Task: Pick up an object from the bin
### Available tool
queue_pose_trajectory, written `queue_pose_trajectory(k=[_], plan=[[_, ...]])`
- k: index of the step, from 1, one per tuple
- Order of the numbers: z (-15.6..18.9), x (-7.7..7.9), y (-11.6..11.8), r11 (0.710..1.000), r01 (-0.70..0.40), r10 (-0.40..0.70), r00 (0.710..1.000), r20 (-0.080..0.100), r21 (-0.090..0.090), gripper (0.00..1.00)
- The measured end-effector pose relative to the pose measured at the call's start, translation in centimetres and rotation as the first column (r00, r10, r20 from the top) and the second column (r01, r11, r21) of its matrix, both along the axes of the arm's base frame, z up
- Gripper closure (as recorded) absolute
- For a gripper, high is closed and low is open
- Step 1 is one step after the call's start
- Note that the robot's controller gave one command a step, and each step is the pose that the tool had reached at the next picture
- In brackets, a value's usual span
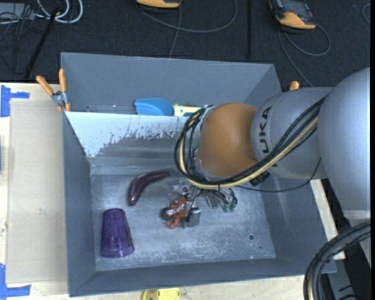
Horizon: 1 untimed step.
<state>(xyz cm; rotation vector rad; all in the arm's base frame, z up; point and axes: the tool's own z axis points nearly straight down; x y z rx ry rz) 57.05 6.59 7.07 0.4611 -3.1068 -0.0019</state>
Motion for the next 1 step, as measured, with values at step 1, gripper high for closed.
queue_pose_trajectory(k=[1], plan=[[21.01, -0.15, -1.01, 0.997, 0.082, -0.082, 0.997, -0.001, -0.001, 1.0]])
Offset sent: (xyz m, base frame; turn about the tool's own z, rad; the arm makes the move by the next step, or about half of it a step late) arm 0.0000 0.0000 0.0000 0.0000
